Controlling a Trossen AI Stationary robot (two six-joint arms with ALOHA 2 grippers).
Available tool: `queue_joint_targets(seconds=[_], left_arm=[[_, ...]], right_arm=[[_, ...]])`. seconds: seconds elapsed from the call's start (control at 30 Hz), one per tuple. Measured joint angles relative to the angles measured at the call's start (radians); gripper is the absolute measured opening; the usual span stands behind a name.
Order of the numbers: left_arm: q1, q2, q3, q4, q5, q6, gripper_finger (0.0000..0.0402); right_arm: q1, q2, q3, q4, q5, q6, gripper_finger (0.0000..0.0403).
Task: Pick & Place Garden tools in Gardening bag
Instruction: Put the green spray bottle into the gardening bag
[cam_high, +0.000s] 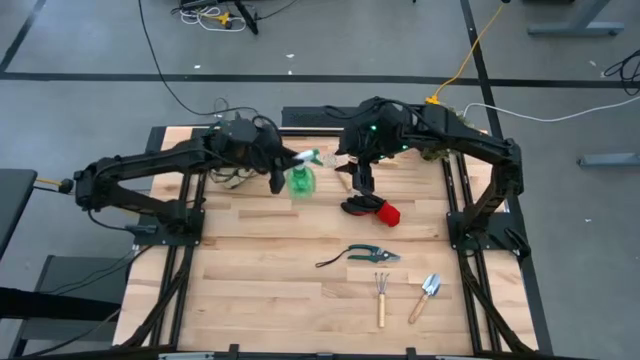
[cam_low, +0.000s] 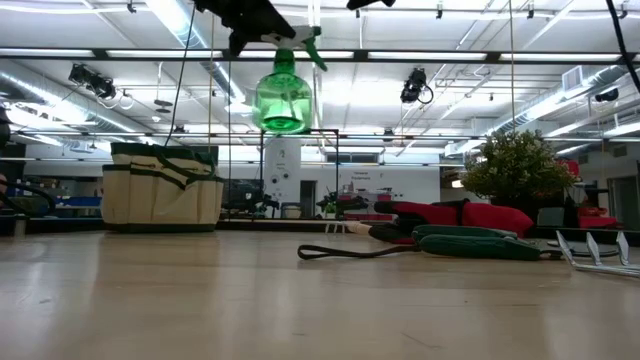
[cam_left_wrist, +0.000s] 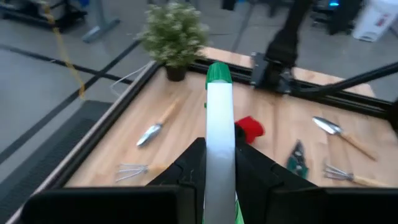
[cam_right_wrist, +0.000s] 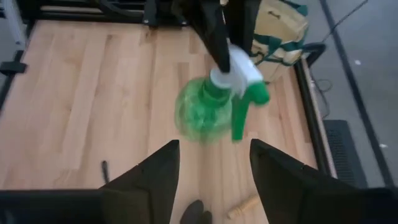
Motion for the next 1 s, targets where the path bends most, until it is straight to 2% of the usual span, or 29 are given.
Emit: queue_joint_targets(seconds=[0.43,0.67,0.9,1.0], left_arm=[[0.1,-0.105,0.0,-0.061,-0.027,0.009,0.0066],[0.125,-0.144,0.0,-0.081,-0.032,0.01,0.0066],[0.124,-0.165,0.001,-0.1,-0.033,0.025,0.0067],[0.127,-0.169,0.0,-0.119,-0.036,0.025,0.0065]], right_arm=[[0.0,0.002,0.0,-0.002,-0.001,0.0,0.0151],[-0.003,0.001,0.0,-0.001,0.05,0.02,0.0087],[-0.029,-0.01,0.0,0.018,0.043,0.003,0.001],[-0.05,-0.01,-0.001,-0.001,0.042,-0.027,0.0005]])
